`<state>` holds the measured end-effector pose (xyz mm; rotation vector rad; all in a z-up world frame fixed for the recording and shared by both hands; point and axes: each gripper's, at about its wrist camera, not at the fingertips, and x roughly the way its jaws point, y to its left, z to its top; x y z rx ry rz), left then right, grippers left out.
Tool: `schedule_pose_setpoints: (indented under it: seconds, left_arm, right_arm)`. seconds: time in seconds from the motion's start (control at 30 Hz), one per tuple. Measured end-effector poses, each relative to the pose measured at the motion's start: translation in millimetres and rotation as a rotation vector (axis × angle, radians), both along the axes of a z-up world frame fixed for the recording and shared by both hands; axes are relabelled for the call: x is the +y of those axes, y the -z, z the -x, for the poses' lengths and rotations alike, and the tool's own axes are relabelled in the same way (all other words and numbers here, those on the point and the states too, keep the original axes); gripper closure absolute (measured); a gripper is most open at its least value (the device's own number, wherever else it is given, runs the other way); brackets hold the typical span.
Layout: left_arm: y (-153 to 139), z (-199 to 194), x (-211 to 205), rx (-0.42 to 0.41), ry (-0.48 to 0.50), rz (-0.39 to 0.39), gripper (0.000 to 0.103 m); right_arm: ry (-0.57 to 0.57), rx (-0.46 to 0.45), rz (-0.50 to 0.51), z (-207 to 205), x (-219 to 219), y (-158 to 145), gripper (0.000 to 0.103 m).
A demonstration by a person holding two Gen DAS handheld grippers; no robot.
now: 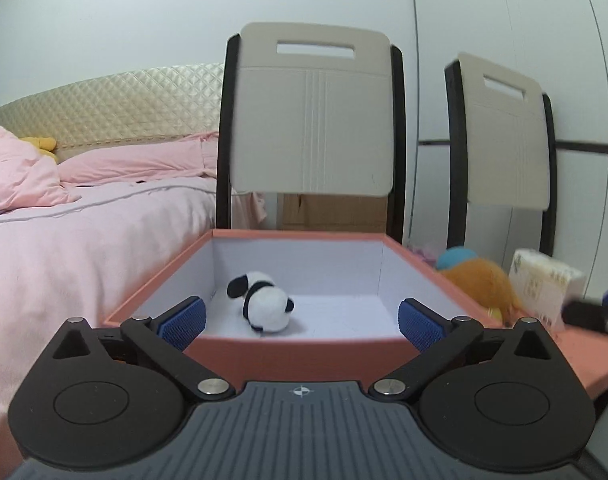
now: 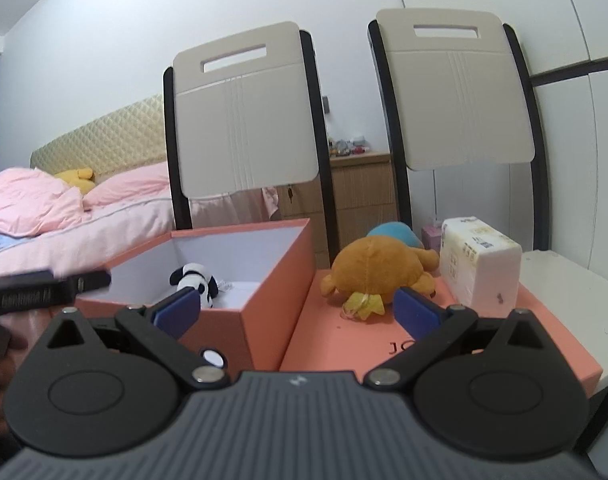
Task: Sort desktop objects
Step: 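Withdraw the left gripper from the box, then reach the right gripper to the white tissue pack and grasp it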
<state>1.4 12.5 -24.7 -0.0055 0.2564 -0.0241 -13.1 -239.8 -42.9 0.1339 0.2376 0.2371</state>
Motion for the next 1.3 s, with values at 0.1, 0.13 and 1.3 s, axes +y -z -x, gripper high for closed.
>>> schedule_pose_setpoints:
  seconds: [0.1, 0.13, 1.3]
  left_arm:
    - [0.0, 4.1, -1.7, -0.013, 0.021, -0.001, 0.0]
    - [0.3, 6.0, -2.0, -0.019, 0.024, -0.001, 0.0]
    - [8.0, 11.8, -0.6, -0.034, -0.003, 0.012, 0.0]
  right_arm:
    - [0.012, -0.035, -0.033, -1.4, 2.3, 1.9, 0.0]
    - [0.017, -0.048, -0.036, -1.1, 3.1, 2.2, 0.0]
    - [0.125, -0.049, 0.054, -48.8, -43.9, -37.3, 0.0]
